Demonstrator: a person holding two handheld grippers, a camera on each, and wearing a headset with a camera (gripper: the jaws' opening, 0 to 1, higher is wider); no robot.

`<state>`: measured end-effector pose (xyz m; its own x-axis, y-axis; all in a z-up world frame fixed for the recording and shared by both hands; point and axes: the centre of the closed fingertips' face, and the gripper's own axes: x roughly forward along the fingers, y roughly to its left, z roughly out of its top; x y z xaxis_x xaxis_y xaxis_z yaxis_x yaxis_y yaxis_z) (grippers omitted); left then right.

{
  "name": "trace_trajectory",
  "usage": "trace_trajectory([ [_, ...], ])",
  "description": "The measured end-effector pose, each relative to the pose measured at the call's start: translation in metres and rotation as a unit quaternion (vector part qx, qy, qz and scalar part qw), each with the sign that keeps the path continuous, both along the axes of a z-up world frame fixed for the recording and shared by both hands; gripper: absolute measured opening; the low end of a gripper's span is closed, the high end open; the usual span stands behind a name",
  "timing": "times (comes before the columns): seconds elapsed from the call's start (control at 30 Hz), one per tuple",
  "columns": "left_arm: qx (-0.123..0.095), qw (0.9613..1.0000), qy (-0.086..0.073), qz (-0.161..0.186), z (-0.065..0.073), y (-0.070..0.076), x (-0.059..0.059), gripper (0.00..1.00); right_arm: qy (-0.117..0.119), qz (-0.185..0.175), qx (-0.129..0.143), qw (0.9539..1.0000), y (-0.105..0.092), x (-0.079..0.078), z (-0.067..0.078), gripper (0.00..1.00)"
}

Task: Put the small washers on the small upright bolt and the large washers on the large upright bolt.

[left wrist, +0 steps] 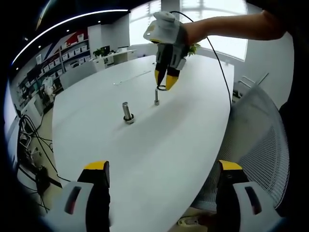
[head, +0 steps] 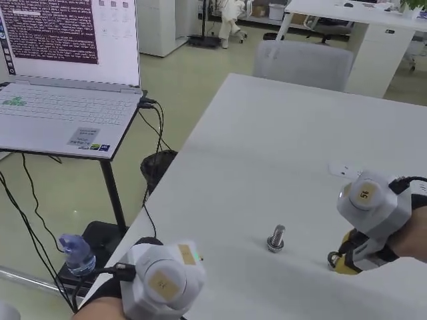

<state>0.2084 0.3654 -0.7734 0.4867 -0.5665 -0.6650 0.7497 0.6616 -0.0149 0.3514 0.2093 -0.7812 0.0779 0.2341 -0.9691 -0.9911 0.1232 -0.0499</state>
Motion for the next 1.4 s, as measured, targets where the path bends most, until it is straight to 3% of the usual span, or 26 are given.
trace_trajectory([
  [0.6,-0.002,1.0,0.001,0.004,-0.002,0.004,0.002,0.91,0.003,0.021,0.006,0.9998,0.045,0.023,0.001,0.22],
  [1.4,-0.004,1.0,0.004,0.005,-0.006,0.007,0.003,0.91,0.003,0.036,0.008,0.9993,0.08,0.038,-0.007,0.22],
])
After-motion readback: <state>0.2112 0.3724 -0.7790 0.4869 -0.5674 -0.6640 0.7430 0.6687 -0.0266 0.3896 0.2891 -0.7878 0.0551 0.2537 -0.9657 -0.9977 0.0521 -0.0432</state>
